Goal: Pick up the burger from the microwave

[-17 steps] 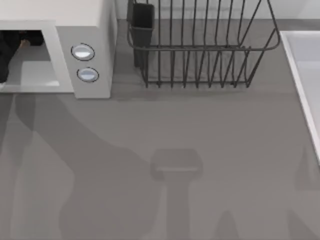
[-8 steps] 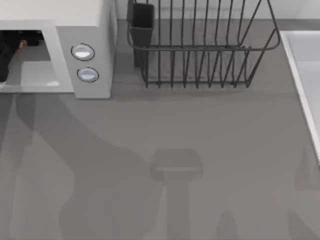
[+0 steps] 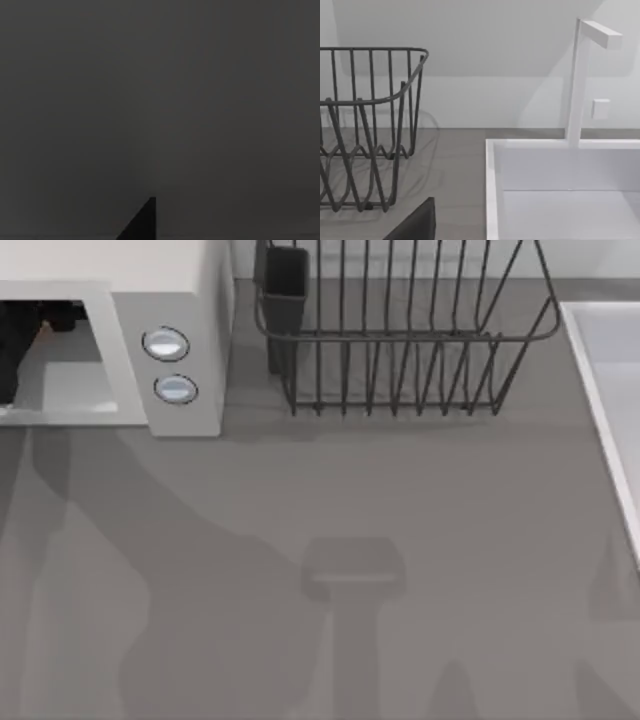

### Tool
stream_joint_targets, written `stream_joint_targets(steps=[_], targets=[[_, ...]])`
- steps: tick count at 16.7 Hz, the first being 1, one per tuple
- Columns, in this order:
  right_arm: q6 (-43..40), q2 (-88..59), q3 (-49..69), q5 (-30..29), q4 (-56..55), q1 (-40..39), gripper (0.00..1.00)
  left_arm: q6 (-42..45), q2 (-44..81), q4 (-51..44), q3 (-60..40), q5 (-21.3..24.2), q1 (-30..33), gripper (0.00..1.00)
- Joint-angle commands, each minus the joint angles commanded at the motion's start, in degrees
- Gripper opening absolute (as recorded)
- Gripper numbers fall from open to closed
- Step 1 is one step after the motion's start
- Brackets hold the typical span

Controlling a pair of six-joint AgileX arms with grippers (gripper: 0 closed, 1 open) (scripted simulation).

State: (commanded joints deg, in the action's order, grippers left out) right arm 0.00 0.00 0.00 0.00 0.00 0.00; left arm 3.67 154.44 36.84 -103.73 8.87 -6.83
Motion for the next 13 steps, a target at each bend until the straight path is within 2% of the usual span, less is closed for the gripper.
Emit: stream_joint_targets(steps=[5, 13], targets=[[0.0, 0.0, 0.0, 0.0, 0.0, 0.0, 1.0, -1.39, -9.1, -1.94, 8.76, -3.81, 3.92, 0.0], [0.0, 0.0, 0.0, 0.0, 0.0, 0.0, 1.0, -6.26, -47.22, -8.63, 41.91, -17.18, 17.72, 0.0]])
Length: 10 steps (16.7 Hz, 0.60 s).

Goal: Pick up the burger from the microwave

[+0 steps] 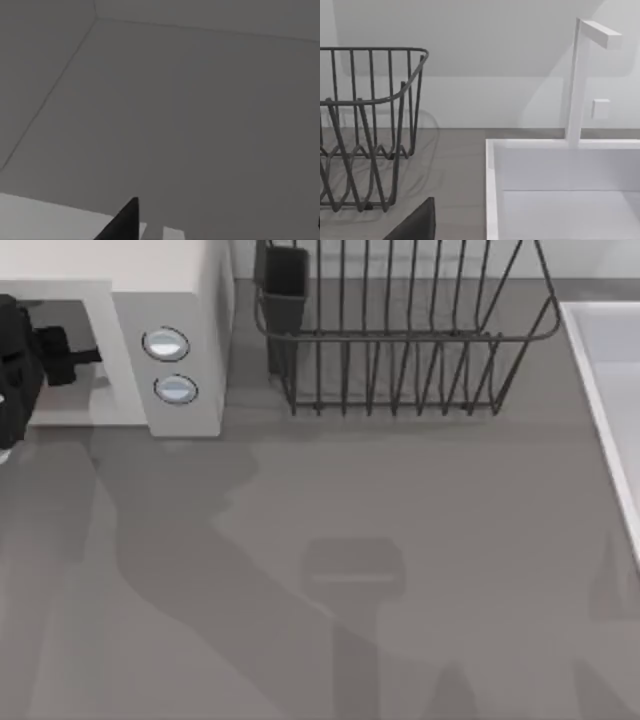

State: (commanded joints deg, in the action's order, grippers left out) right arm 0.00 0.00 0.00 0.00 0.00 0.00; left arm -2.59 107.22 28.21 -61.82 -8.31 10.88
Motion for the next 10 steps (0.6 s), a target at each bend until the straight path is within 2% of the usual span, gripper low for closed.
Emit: stream_joint_targets(steps=[5, 10], targets=[[0.0, 0.0, 0.0, 0.0, 0.0, 0.0, 1.0, -2.69, -18.55, -3.69, 17.55, -7.38, 7.61, 0.0], [0.0, 0.0, 0.0, 0.0, 0.0, 0.0, 1.0, -3.42, -22.67, -4.67, 21.64, -9.4, 9.69, 0.0]])
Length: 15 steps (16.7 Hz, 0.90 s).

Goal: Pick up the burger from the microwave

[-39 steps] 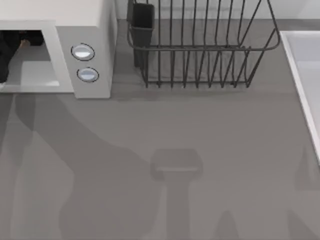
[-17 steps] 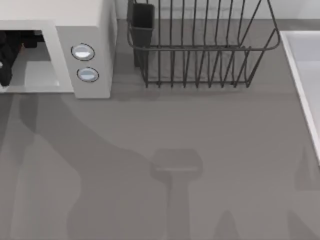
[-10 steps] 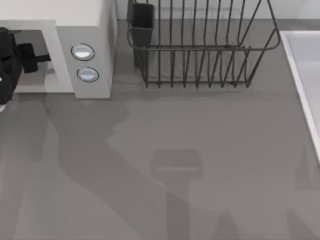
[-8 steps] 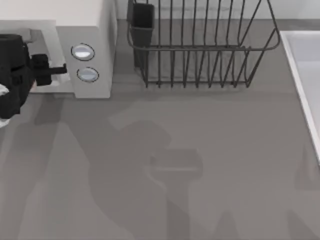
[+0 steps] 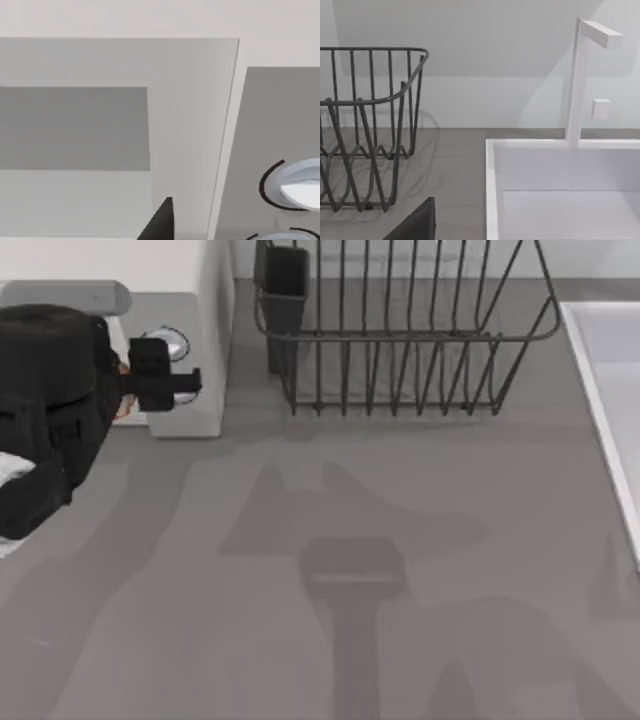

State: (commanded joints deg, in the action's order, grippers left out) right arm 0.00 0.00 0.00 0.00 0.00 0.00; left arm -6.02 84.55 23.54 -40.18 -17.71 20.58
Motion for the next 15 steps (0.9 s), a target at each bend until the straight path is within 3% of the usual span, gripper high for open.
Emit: stream_joint_targets(steps=[6, 15], targets=[[0.0, 0.0, 0.0, 0.0, 0.0, 0.0, 1.0, 0.12, 5.37, 4.48, 0.91, -0.14, -0.9, 0.0], [0.0, 0.0, 0.0, 0.0, 0.0, 0.0, 1.0, 0.06, 27.92, 37.24, 8.29, 0.28, -0.04, 0.0]])
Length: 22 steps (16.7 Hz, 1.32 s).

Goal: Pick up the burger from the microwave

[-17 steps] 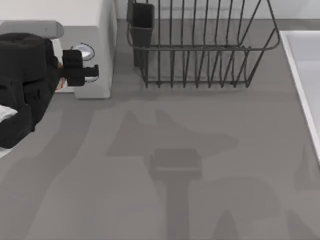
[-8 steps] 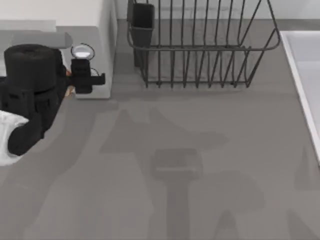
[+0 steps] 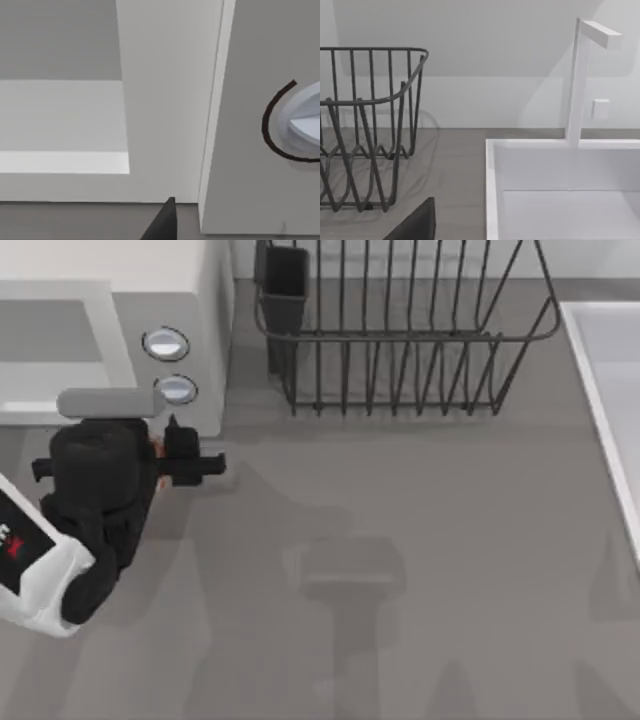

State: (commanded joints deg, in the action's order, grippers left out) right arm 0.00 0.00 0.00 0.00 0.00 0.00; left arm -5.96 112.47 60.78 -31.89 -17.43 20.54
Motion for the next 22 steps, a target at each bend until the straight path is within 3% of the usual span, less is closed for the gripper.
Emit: stream_joint_targets(steps=[7, 20, 22], targets=[[0.0, 0.0, 0.0, 0.0, 0.0, 0.0, 1.0, 0.03, 4.25, 5.12, 1.87, 0.21, 0.05, 0.0], [0.0, 0.0, 0.0, 0.0, 0.0, 0.0, 1.0, 0.03, 4.25, 5.12, 1.87, 0.21, 0.05, 0.98], [0.0, 0.0, 0.0, 0.0, 0.0, 0.0, 1.0, 0.03, 4.25, 5.12, 1.87, 0.21, 0.05, 1.0]])
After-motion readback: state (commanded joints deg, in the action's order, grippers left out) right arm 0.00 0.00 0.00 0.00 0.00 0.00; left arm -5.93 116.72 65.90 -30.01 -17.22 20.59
